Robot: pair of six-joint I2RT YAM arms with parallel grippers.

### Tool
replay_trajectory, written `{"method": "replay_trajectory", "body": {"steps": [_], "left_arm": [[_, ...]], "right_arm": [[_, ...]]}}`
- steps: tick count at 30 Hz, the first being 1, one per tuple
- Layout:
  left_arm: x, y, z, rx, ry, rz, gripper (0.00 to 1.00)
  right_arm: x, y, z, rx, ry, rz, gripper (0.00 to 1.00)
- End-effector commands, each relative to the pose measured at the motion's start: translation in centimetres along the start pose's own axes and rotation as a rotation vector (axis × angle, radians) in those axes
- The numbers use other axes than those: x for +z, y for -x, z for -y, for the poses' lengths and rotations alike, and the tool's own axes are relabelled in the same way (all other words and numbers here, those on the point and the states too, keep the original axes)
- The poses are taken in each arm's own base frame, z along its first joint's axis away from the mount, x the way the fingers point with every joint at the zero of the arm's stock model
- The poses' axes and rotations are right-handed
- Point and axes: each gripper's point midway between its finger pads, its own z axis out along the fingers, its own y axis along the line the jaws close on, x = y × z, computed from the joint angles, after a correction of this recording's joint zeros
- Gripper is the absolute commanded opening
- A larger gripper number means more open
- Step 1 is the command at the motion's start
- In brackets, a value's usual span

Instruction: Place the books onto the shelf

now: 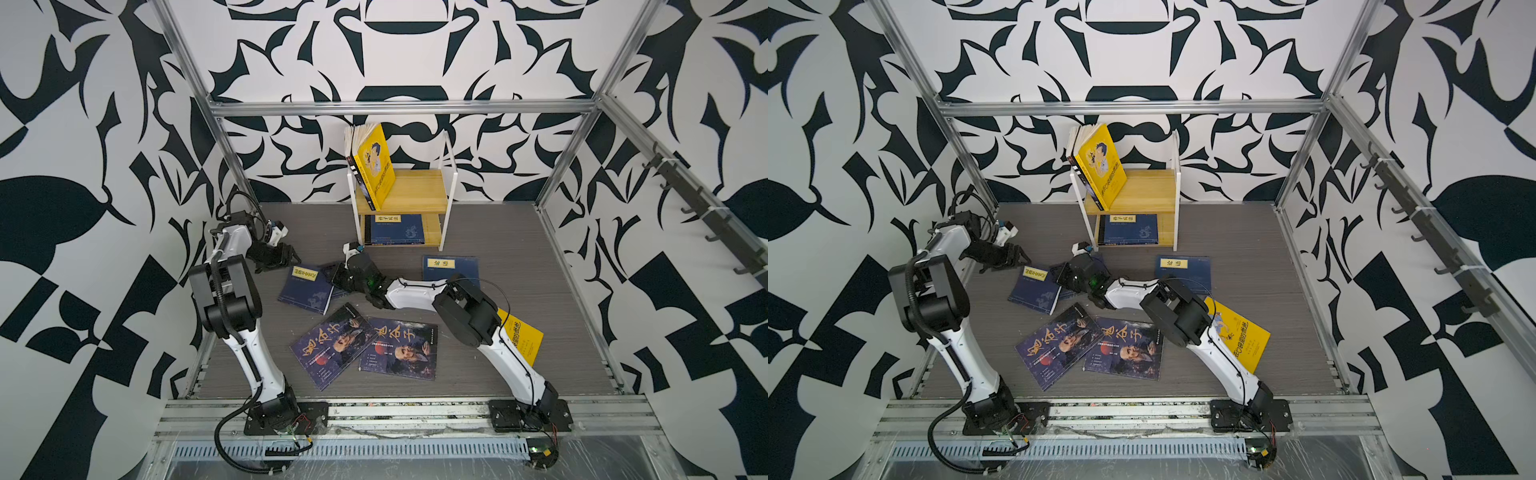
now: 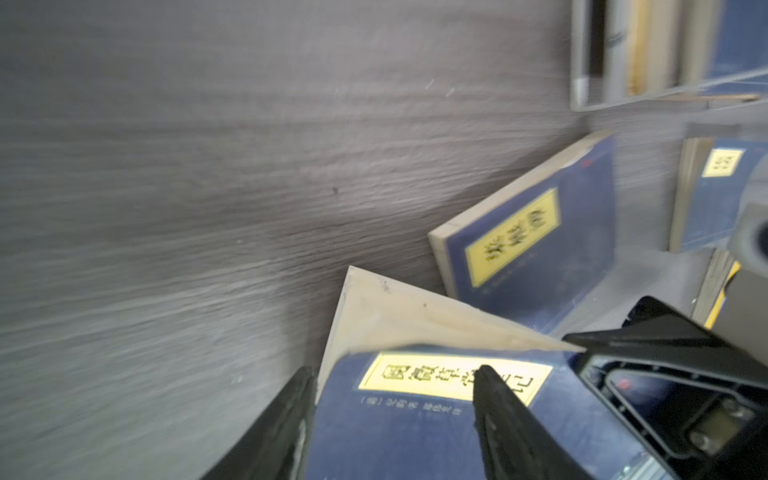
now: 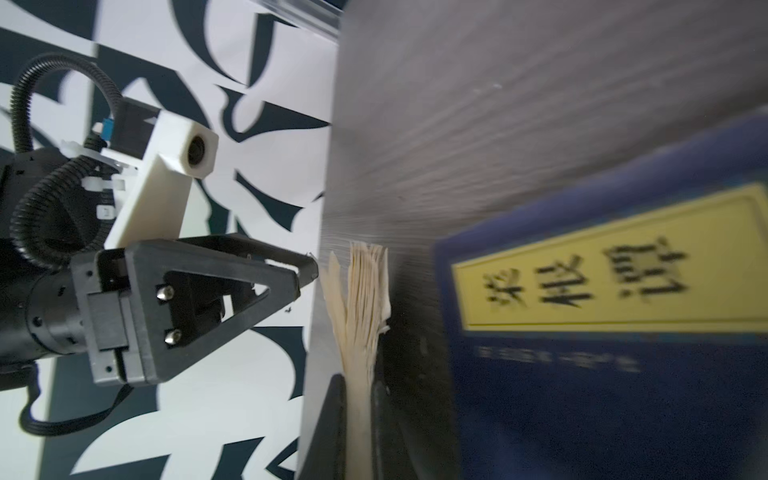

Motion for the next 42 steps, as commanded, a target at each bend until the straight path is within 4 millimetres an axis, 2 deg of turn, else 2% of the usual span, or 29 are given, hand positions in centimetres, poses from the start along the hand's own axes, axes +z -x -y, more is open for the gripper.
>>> {"method": "replay_trajectory", "body": {"steps": [1,5,9,13,15,20,24,28,31,36,42], "left_arm": [[-3.9,1.6,2.7,0.023,-0.014,0.083,0.7],[-7.2,2.9,5.1,0.052,-0.017,0.188,0.75],[-9.6,3.4,7.5,0.051,-0.062,0.28,0.81],[-11.0,3.5,9.5,0.029,-0.111,0.356,0.84],[-12.1,3.9,10.6,0.042,-0.121,0.404,0.9],[-13.7,2.1,13.7,0.093,-0.174,0.487,0.97],[-13.8,0.0,15.5,0.117,-0.222,0.525,0.99],[-11.6,-1.5,16.0,0.064,-0.287,0.464,1.0],[-11.8,-2.0,17.2,0.056,-0.345,0.484,1.0],[-11.2,-2.7,18.4,0.039,-0.433,0.463,1.0],[-10.4,-3.8,19.6,0.077,-0.5,0.429,1.0]], "right_arm": [[-2.9,3.3,-9.0,-0.076,0.226,0.081,0.03],[-5.4,4.6,-11.4,-0.117,0.313,0.111,0.02],[-8.0,4.9,-12.4,-0.173,0.342,0.115,0.02],[-10.2,5.0,-11.8,-0.206,0.349,0.116,0.02],[-11.5,5.2,-11.2,-0.198,0.364,0.125,0.01],[-14.7,6.0,-9.8,-0.175,0.444,0.153,0.0],[-16.5,6.0,-8.9,-0.161,0.481,0.145,0.0],[-18.3,5.2,-8.5,-0.188,0.486,0.116,0.0],[-19.5,5.4,-7.9,-0.185,0.47,0.117,0.0],[-21.5,4.7,-8.9,-0.243,0.504,0.074,0.0],[-23.6,5.3,-9.9,-0.274,0.51,0.068,0.0]]}}
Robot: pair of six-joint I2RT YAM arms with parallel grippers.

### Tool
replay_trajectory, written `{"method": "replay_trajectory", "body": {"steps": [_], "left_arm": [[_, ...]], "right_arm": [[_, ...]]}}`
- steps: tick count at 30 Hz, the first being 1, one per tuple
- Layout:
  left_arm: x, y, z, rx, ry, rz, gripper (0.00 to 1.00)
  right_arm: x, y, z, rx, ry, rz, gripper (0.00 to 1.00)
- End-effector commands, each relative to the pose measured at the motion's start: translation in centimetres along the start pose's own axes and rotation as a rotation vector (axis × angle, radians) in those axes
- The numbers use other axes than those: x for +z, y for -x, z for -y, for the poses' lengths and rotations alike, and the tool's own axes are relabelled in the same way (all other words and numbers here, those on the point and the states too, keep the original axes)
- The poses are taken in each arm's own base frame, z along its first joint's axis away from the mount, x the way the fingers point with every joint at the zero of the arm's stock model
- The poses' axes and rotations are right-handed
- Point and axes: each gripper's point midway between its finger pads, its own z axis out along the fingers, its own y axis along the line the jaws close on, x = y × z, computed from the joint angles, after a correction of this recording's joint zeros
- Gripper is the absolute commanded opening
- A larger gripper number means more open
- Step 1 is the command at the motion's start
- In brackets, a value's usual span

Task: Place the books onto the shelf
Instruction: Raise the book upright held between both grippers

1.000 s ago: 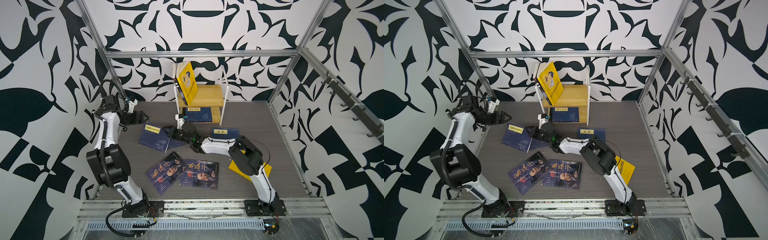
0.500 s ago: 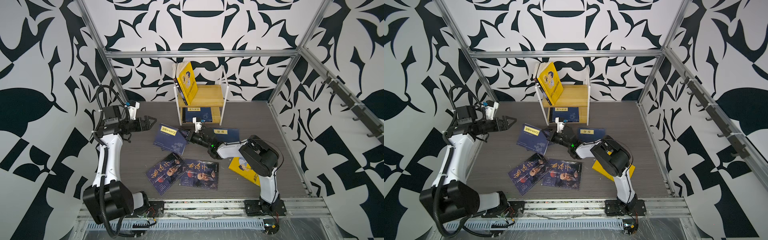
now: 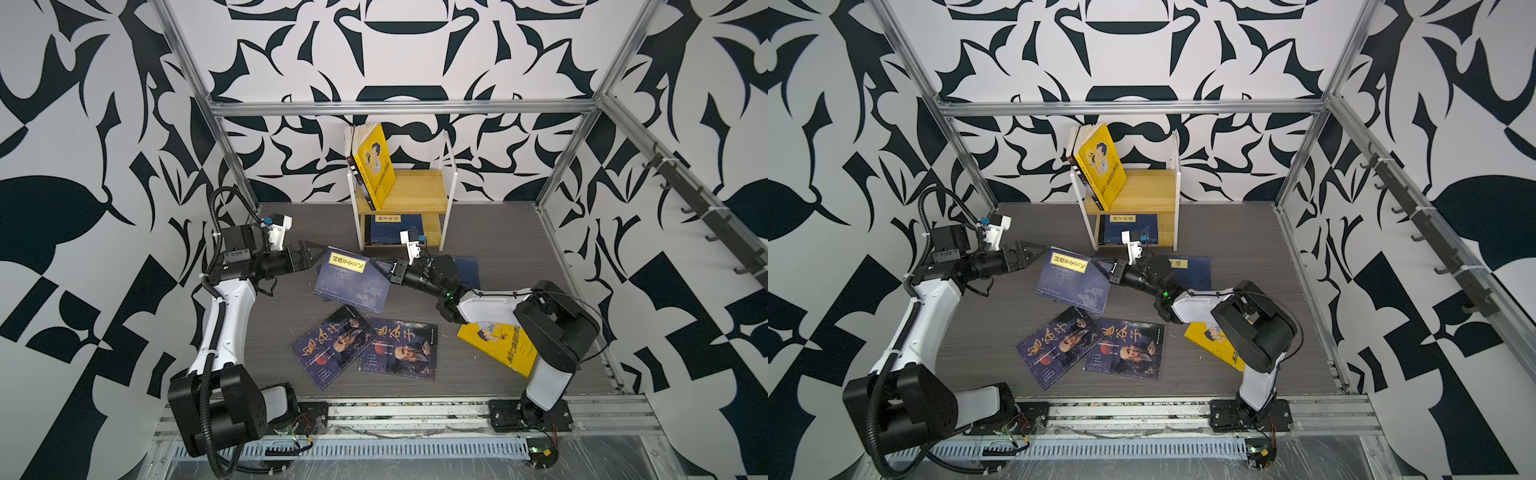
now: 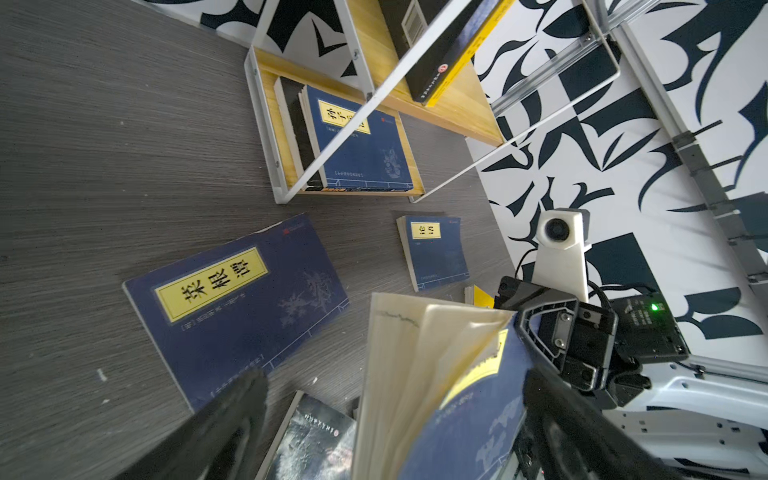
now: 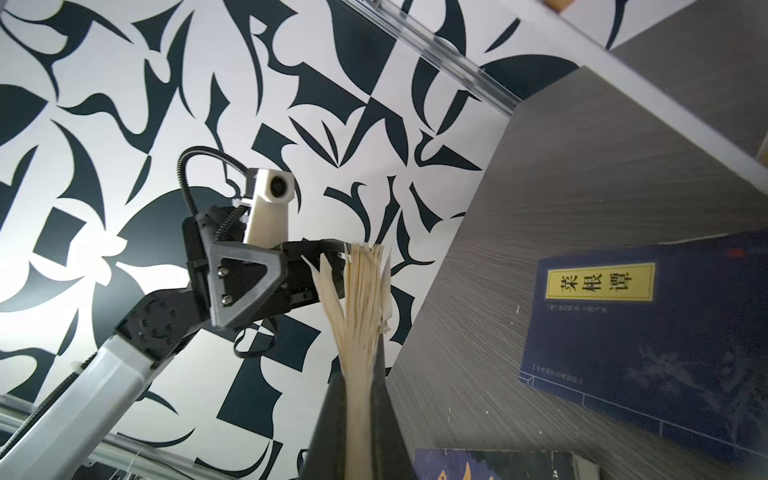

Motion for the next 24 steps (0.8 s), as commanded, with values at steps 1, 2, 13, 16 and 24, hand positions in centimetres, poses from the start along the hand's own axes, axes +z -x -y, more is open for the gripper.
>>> {"method": "replay_trajectory", "body": {"steps": [1,2,13,16,24], "left_arm": [[0.3,-1.0,2.1,0.015,-0.118,-0.023,1.0],[0.5,-1.2,2.9,0.013,-0.158,-0.037,1.0],[2.2,-2.0,5.4,-0.054,-0.323,-0.142,0.86],[2.2,-2.1,6.6,-0.064,-0.36,-0.16,0.6],[1.3,-2.3,8.0,-0.056,-0.394,-0.161,0.0]], "right_arm": [[-0.9,1.5,-4.1,-0.075,0.107,0.017,0.0],[-0.9,1.7,-4.3,-0.073,0.108,0.015,0.0],[0.4,3.9,-7.0,-0.091,0.159,-0.008,0.0],[1.0,3.9,-6.9,-0.108,0.188,-0.03,0.0],[1.7,3.8,-4.9,-0.046,0.182,-0.014,0.0]]}}
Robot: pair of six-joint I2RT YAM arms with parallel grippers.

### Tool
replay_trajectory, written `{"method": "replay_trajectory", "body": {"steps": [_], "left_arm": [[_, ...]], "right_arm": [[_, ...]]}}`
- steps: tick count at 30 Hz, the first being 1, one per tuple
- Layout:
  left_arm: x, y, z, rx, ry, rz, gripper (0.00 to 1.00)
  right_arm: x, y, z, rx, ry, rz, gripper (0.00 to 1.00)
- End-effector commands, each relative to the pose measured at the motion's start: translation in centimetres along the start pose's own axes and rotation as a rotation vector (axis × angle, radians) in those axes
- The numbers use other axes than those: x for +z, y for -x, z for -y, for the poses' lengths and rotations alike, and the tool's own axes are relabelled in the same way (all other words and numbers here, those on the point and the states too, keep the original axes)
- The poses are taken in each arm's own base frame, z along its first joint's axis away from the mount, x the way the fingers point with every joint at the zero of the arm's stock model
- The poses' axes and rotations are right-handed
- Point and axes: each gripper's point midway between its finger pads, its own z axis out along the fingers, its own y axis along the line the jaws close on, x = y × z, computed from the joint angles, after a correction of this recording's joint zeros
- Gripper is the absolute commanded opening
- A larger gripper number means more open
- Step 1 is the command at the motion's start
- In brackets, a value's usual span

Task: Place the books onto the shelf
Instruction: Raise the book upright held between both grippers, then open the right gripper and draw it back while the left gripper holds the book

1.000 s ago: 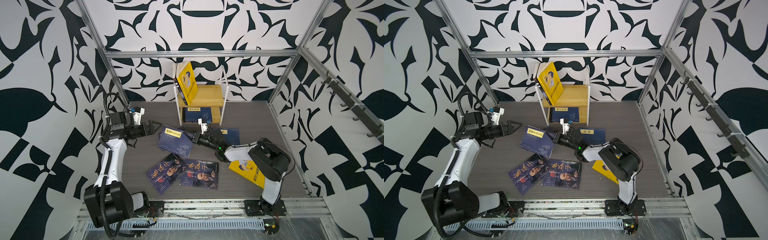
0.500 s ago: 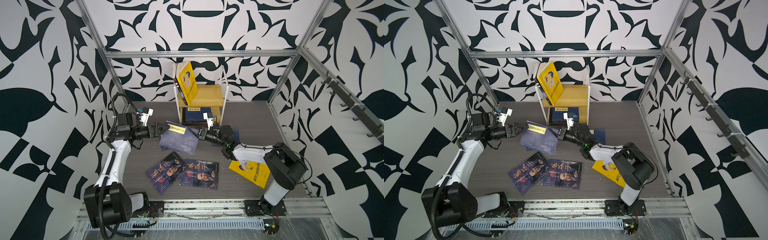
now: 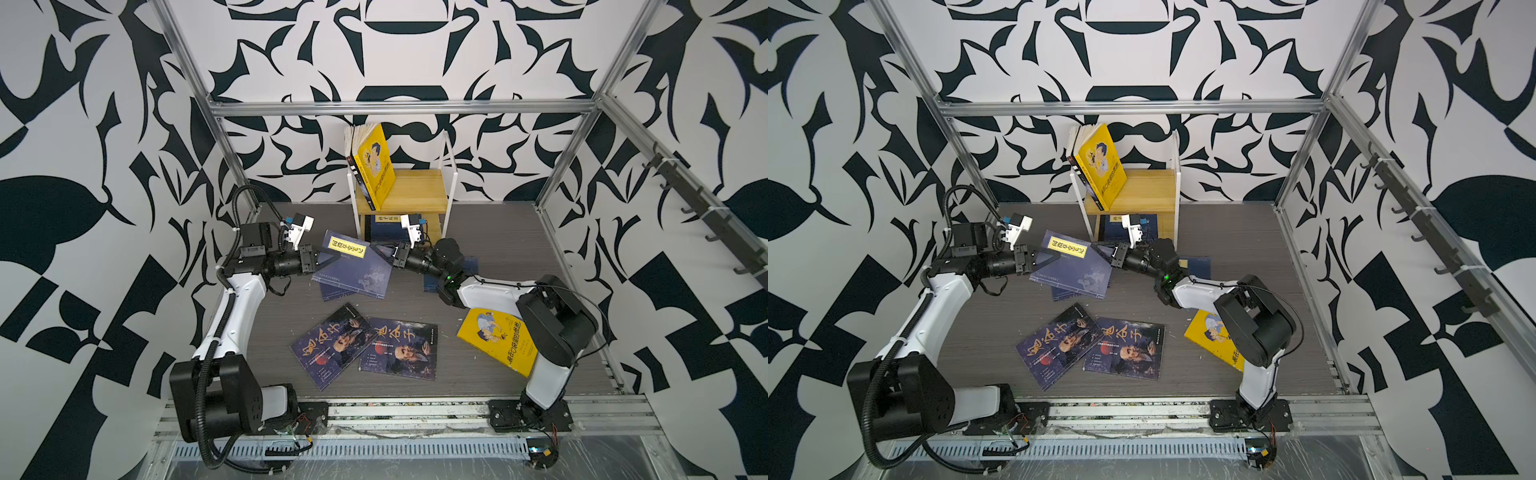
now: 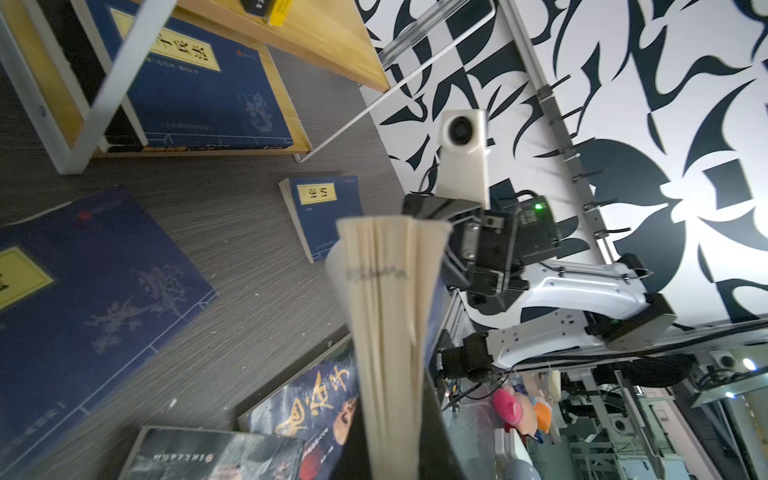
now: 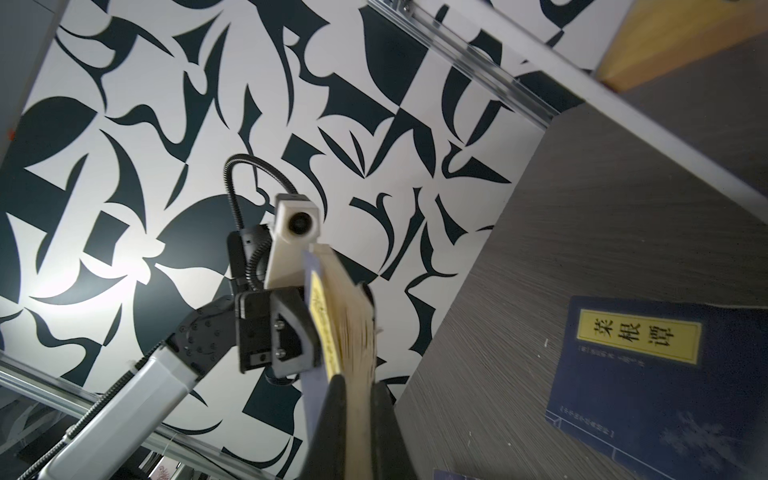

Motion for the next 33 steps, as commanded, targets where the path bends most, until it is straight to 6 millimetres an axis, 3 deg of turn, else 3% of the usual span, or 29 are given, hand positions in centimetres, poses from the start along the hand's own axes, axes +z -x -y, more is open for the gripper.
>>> {"method": "replay_trajectory", "body": {"steps": [1,3,10,14,16,21,25,29,33], "left_arm": [[0.0,0.0,2.1,0.005,-0.069,-0.019,0.0],[0.0,0.2,2.4,-0.005,-0.089,-0.025,0.0],[-0.1,0.8,2.7,-0.013,-0.095,-0.021,0.0],[-0.2,1.4,2.6,-0.024,-0.075,-0.004,0.0],[-0.3,1.9,2.8,-0.028,-0.063,0.008,0.0],[-0.6,3.4,2.5,-0.084,0.023,0.05,0.0],[-0.9,3.8,2.5,-0.149,0.064,0.077,0.0],[-0.5,3.3,0.5,-0.274,0.101,0.088,0.0],[-0.3,2.9,-1.5,-0.401,0.116,0.139,0.0]], "right_arm": [[0.0,1.2,-4.1,-0.071,0.109,0.035,0.0],[-0.3,1.2,-3.7,-0.091,0.08,0.038,0.03],[-2.4,1.5,-1.9,-0.157,-0.064,0.038,0.33],[-4.6,1.7,-1.0,-0.21,-0.187,0.049,0.6],[-5.8,1.6,-1.0,-0.269,-0.257,0.047,0.66],[-10.4,1.3,0.4,-0.422,-0.502,0.06,0.68],[-13.3,1.2,0.2,-0.523,-0.653,0.066,0.68],[-14.1,0.2,-1.3,-0.709,-0.74,0.038,0.68],[-13.2,-1.3,-3.4,-0.953,-0.811,0.019,0.68]]}}
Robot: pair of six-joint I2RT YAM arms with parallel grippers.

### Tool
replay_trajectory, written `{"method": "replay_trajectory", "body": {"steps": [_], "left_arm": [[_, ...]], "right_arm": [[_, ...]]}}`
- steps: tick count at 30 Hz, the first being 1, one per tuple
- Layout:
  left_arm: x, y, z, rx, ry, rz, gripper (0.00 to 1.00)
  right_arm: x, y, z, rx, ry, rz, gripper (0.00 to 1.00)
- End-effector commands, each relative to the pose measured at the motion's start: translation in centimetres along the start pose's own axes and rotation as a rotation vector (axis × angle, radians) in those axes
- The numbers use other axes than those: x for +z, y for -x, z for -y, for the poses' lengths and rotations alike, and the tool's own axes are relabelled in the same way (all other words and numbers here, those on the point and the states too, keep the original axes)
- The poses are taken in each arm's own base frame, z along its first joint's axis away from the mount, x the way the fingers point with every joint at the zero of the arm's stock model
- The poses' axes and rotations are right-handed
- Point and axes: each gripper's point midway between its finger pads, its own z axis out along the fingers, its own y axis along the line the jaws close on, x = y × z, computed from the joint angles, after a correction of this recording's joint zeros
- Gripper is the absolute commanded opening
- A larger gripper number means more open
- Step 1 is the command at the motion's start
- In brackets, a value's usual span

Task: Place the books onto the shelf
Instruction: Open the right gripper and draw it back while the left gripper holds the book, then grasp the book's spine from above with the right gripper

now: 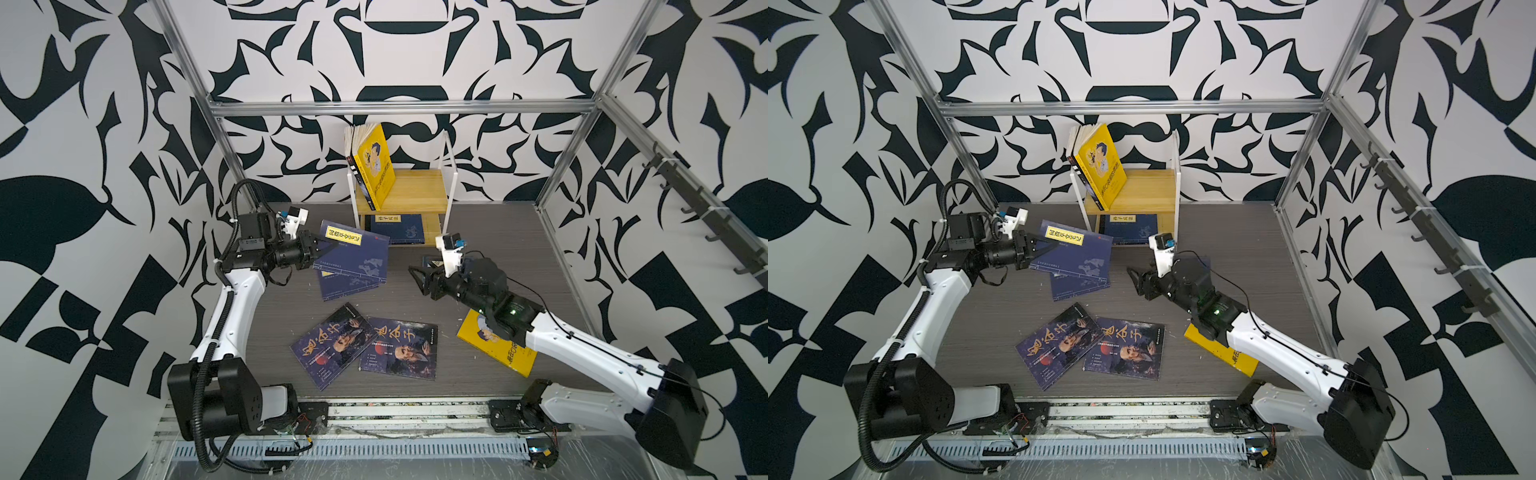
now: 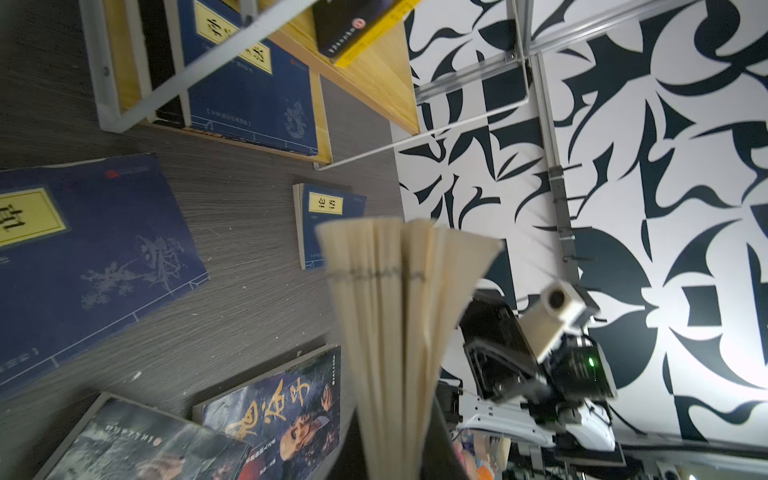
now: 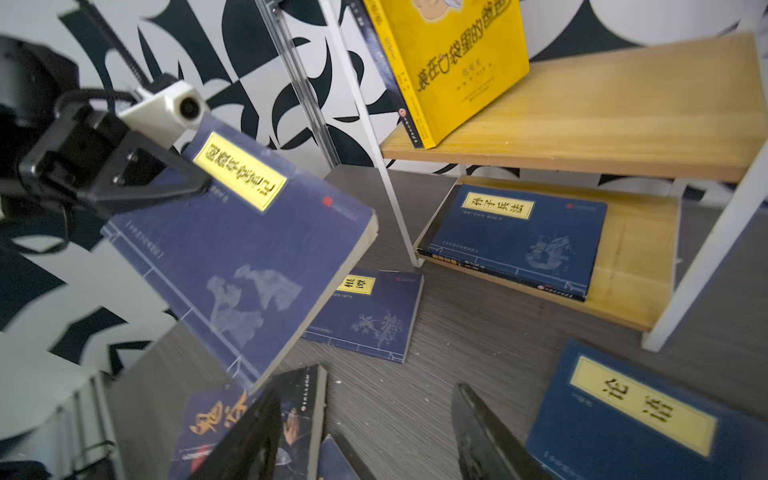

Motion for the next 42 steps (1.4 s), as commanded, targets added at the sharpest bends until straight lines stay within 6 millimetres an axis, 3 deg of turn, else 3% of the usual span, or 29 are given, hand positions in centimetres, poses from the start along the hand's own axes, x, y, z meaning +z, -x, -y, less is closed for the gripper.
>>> {"method": "replay_trajectory", "body": {"steps": [1,6,11,19,27,37,39,42], "left_arm": [[0.1,0.3,-0.5,-0.113,-0.017,0.042,0.0],[0.4,0.5,-2.0,-0.201,-0.023,0.071,0.0],[0.2,0.1,-2.4,-0.223,-0.005,0.104,0.0],[0.6,-0.3,-2.6,-0.262,-0.022,0.116,0.0],[1.0,-0.7,-2.2,-0.245,-0.032,0.103,0.0],[1.5,-1.5,-0.3,-0.198,-0.078,0.055,0.0],[1.5,-1.6,0.1,-0.178,-0.091,0.052,0.0],[1.5,-1.8,-0.2,-0.154,-0.092,0.055,0.03]], "right_arm": [[-0.9,0.1,-0.2,-0.301,-0.156,0.021,0.67],[-0.3,0.4,-3.7,-0.579,-0.17,0.033,0.66],[2.1,-0.4,-8.1,-0.941,-0.172,-0.007,0.66],[6.6,0.3,-10.6,-1.09,-0.255,0.031,0.64],[9.7,1.3,-11.1,-1.145,-0.337,0.064,0.57],[13.2,1.8,-9.1,-1.135,-0.391,0.038,0.43],[13.6,1.9,-8.3,-1.135,-0.405,0.025,0.23],[14.0,1.6,-7.7,-1.165,-0.405,0.007,0.05]]}}
